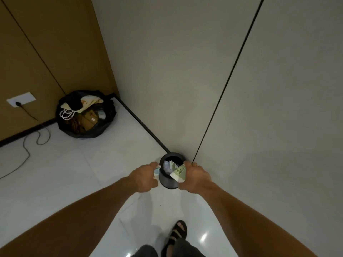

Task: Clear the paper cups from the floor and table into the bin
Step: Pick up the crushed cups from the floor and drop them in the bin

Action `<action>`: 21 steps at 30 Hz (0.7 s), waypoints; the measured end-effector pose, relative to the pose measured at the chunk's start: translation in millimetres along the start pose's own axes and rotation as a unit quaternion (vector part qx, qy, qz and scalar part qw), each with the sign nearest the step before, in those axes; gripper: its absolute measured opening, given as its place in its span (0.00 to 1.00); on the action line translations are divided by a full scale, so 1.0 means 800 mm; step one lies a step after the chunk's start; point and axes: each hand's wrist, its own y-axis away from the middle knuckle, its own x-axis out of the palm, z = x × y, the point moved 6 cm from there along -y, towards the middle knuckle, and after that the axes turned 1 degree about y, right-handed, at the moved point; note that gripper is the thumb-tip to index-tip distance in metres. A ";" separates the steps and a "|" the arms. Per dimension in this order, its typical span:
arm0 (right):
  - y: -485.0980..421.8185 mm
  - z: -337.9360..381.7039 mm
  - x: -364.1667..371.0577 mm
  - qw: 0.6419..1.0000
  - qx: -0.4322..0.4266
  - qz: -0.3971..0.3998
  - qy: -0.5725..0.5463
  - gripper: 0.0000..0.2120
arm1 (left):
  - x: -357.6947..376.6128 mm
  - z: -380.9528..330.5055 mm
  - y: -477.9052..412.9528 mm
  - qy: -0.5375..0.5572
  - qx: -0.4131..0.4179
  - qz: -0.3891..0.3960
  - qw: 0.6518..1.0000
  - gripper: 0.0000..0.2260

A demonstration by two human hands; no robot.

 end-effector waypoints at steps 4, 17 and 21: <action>-0.073 0.001 -0.026 1.000 0.002 0.016 0.001 0.44 | -0.049 -0.004 -0.074 -0.009 0.002 -0.001 1.000 0.31; -0.228 -0.021 0.027 0.978 0.173 0.096 -0.064 0.44 | -0.043 0.045 -0.319 0.010 0.057 0.164 0.985 0.31; -0.285 -0.035 0.082 0.967 0.202 0.113 -0.104 0.43 | -0.005 0.081 -0.393 0.006 0.040 0.193 0.980 0.29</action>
